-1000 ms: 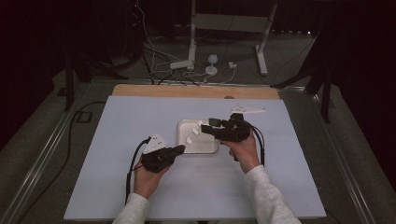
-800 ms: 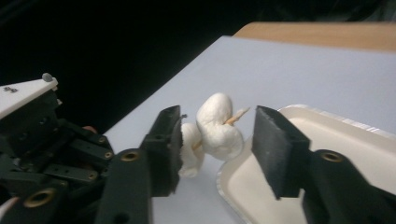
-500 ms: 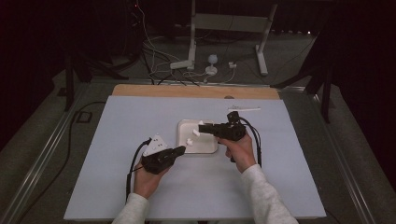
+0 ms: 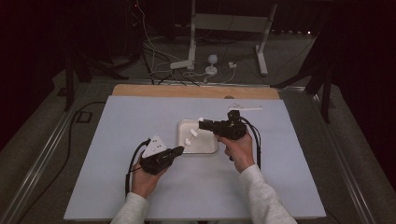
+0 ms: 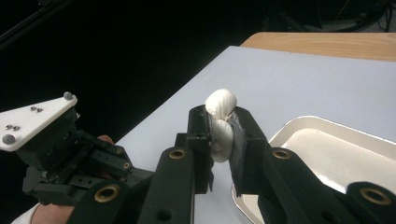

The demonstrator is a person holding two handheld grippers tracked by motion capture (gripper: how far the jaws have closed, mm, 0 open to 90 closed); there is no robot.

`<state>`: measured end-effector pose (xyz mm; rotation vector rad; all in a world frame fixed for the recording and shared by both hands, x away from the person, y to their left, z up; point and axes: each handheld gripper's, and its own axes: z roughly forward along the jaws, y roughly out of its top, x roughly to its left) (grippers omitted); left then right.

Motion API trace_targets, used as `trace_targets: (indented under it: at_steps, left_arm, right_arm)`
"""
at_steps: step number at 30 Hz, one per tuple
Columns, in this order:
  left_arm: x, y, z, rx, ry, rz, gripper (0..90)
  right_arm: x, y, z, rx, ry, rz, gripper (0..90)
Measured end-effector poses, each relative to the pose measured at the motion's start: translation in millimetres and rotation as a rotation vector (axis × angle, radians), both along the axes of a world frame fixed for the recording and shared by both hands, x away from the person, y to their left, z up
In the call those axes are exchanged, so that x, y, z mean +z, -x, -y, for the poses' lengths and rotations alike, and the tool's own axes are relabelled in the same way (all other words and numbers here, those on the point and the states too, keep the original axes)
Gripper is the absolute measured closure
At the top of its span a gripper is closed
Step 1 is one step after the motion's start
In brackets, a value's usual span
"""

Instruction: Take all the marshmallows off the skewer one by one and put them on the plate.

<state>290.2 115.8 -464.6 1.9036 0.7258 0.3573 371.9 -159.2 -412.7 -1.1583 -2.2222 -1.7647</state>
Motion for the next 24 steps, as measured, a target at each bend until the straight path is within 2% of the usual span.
trace_targets:
  at_steps: [2,3,4,5,6,7,11,13,14,18,21,24]
  left_arm:
    - [-0.5,0.5,-0.2,0.004,-0.016,0.001,90.0]
    - [-1.2,0.5,-0.2,0.009,-0.043,0.0,90.0]
    - [-3.3,0.7,-0.4,0.019,-0.067,-0.004,90.0]
    - [-4.9,0.5,-1.9,0.025,-0.063,-0.011,90.0]
    - [-5.8,-0.3,-4.8,0.031,-0.045,-0.025,90.0]
    - [-4.8,-0.7,-5.9,0.038,-0.038,-0.023,90.0]
    - [-0.1,-0.6,-5.7,0.045,-0.014,-0.014,90.0]
    - [0.1,-0.2,-5.3,0.044,-0.011,-0.017,90.0]
    - [0.2,-0.1,-5.4,0.046,-0.011,-0.017,90.0]
    - [0.3,-1.2,-7.9,0.058,0.001,-0.023,90.0]
    - [0.1,-1.9,-11.0,0.066,0.011,-0.028,90.0]
    - [0.2,-2.3,-12.5,0.074,0.02,-0.031,90.0]
  right_arm:
    - [0.7,-0.3,1.9,-0.011,-0.007,0.003,80.5]
    - [1.6,-0.6,4.0,-0.021,-0.016,0.006,81.0]
    - [7.1,-2.1,15.1,-0.068,-0.061,0.018,81.6]
    - [7.1,-2.1,15.1,-0.068,-0.061,0.018,81.6]
    - [14.9,-3.9,27.1,-0.082,-0.071,0.033,81.6]
    - [14.9,-3.9,27.1,-0.082,-0.071,0.033,81.6]
    - [20.7,-2.5,35.2,-0.075,-0.009,0.062,81.0]
    - [19.2,-2.7,34.7,-0.075,0.0,0.062,80.8]
    - [15.0,-3.0,31.9,-0.076,0.033,0.063,80.5]
    - [4.6,-5.2,25.6,-0.079,0.091,0.06,79.7]
    - [0.3,-6.6,23.4,-0.081,0.106,0.054,79.5]
    - [-10.9,-10.2,17.2,-0.084,0.141,0.038,79.0]
